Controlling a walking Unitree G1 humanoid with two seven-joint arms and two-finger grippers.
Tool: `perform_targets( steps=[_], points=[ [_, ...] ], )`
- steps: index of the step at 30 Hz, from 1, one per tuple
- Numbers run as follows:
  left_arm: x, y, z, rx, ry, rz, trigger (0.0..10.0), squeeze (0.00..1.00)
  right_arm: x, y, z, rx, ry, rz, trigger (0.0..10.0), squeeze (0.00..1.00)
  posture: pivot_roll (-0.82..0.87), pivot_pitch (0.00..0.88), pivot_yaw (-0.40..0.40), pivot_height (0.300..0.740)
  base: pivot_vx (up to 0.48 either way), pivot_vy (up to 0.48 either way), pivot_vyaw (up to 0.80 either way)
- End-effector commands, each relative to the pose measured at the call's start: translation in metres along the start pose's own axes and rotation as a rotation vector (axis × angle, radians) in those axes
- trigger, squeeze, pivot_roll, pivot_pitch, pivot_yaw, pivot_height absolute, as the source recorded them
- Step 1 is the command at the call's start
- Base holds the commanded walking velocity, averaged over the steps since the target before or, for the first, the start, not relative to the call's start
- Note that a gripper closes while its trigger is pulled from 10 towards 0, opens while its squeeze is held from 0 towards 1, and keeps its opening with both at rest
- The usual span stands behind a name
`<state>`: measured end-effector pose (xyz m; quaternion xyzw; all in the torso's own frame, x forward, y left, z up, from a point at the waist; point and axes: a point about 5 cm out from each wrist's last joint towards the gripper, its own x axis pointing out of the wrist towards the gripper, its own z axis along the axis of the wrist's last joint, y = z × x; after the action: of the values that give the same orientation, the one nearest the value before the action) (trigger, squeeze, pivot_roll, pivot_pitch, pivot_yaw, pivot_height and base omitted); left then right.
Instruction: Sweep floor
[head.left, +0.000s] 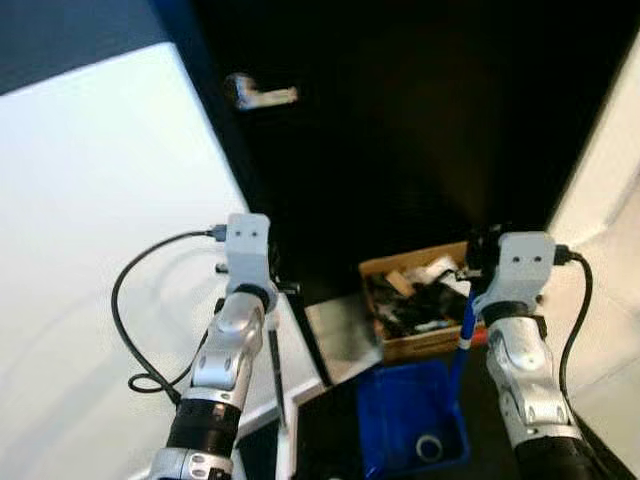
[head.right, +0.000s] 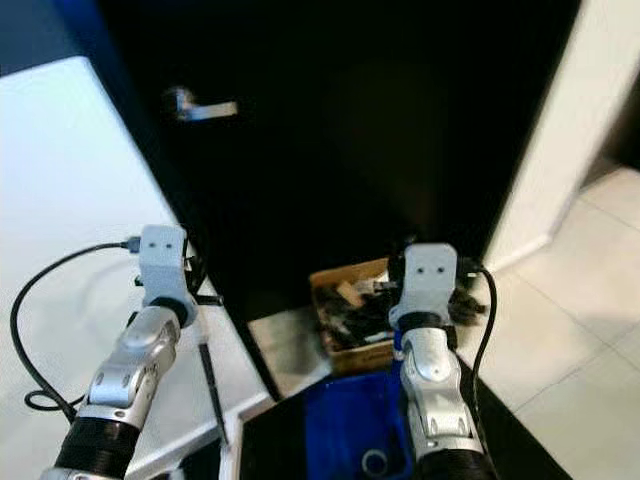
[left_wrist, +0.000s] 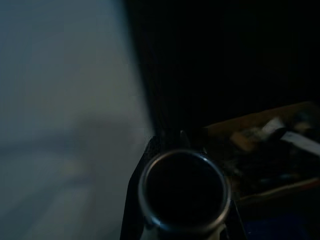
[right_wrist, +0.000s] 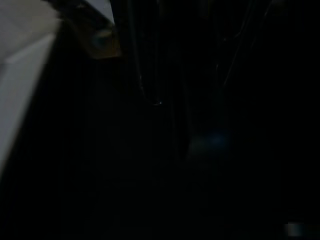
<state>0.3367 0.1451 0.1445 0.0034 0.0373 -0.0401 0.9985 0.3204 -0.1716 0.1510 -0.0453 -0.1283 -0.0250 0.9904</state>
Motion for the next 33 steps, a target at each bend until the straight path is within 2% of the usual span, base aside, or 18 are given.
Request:
perform_targets(
  steps=[1, 15, 24, 33],
  points=[
    [-0.0005, 0.0030, 0.0002, 0.020, 0.003, 0.009, 10.0, 0.00, 0.0008, 0.0009, 0.0050, 0.014, -0.024, -0.005, 10.0, 0.00, -0.08, 0.124, 0.144, 0.740, 0.000, 0.000, 0.79],
    [0.0006, 0.0026, 0.0001, 0.021, 0.007, 0.007, 10.0, 0.00, 0.0010, -0.0006, 0.0042, 0.006, -0.020, -0.016, 10.0, 0.00, -0.08, 0.123, 0.146, 0.740, 0.000, 0.000, 0.76],
    [0.0017, 0.0005, 0.0005, 0.022, 0.006, 0.002, 10.0, 0.00, 0.0010, -0.0001, 0.0048, 0.038, -0.024, -0.025, 10.0, 0.00, -0.08, 0.120, 0.145, 0.740, 0.000, 0.000, 0.00],
    [0.0020, -0.0017, -0.0001, 0.026, 0.009, -0.008, 10.0, 0.00, 0.0004, -0.0008, 0.0044, 0.032, -0.022, -0.024, 10.0, 0.00, -0.09, 0.118, 0.143, 0.740, 0.000, 0.000, 0.00]
  ],
)
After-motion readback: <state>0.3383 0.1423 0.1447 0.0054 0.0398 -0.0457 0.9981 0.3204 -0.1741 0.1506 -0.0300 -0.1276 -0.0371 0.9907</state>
